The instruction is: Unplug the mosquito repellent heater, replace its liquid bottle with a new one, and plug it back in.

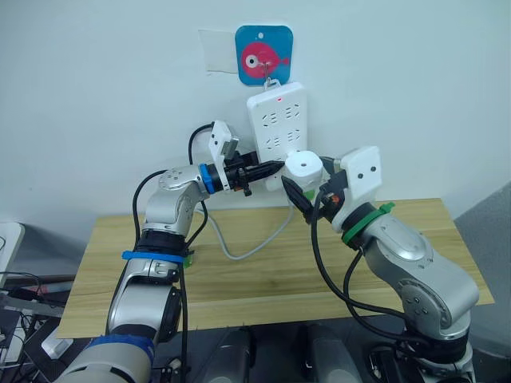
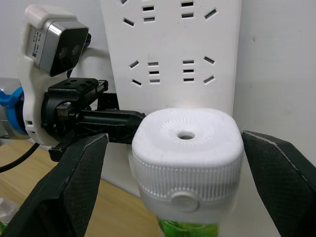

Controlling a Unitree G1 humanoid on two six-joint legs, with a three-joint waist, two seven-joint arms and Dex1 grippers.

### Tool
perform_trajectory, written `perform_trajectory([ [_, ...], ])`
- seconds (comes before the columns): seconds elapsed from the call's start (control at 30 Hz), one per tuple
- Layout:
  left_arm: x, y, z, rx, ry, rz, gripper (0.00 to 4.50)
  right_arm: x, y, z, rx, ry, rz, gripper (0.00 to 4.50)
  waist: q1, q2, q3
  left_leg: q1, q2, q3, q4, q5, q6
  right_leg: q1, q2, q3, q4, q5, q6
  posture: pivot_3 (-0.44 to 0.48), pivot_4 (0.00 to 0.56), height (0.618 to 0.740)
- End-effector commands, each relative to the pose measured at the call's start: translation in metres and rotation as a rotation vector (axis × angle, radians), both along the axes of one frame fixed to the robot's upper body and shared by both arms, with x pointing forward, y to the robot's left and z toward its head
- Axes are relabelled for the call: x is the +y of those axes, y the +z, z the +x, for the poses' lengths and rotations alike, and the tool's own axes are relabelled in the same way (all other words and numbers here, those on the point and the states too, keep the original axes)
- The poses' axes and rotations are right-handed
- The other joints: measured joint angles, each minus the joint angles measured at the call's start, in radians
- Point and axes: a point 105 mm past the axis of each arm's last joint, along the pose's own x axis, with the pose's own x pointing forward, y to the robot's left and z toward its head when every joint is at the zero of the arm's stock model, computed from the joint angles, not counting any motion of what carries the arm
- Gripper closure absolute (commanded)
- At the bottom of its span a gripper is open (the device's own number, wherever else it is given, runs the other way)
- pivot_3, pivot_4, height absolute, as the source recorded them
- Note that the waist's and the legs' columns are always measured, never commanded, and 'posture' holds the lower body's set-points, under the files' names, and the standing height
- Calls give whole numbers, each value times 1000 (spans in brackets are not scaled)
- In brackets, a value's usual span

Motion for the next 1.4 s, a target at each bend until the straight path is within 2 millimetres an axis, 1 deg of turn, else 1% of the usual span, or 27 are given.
perform_trajectory([
  [0.03,-6,12,-2,-51,-19,-5,3159,4,10,-2,-41,-16,-8,0,0,0,2,0,0,0,0,0,0,0,0,0,0,0,0,-127,269,740],
  [0.17,-6,13,-2,-54,-14,-6,3159,3,6,4,-31,-58,-24,0,0,0,2,0,0,0,0,0,0,0,0,0,1,0,0,-127,269,740],
  [0.53,-6,9,-3,-57,-22,13,3159,6,4,6,-31,-67,-4,0,0,1,4,0,0,0,0,0,0,0,0,0,1,0,0,-123,270,740],
  [0.63,-7,8,-5,-56,-29,15,3159,6,5,5,-39,-68,1,610,0,1,4,0,0,0,0,0,0,0,0,0,1,0,0,-123,266,740],
  [0.67,-7,8,-5,-56,-30,15,3159,6,5,5,-40,-68,2,1004,0,1,4,0,0,0,0,0,0,0,0,0,1,0,0,-123,265,740],
  [0.73,-7,8,-5,-56,-29,14,3159,6,5,4,-40,-66,1,1568,0,1,4,0,0,0,0,0,0,0,0,0,1,0,0,-121,264,740],
  [1.0,-5,5,-4,-55,-13,19,3159,6,5,2,-42,-61,-8,1586,0,1,4,0,0,0,0,0,0,0,0,0,0,0,0,-116,258,740],
  [1.17,1,2,2,-51,32,29,3159,-1,6,-2,-43,-60,-31,1586,0,1,4,0,0,0,0,0,-1,0,0,0,0,0,0,-118,251,740],
  [1.4,5,2,7,-60,60,34,3159,-14,9,-11,-19,-75,-47,1586,1,1,4,-1,0,0,-1,1,-2,0,0,-1,-3,0,0,-129,248,740],
])
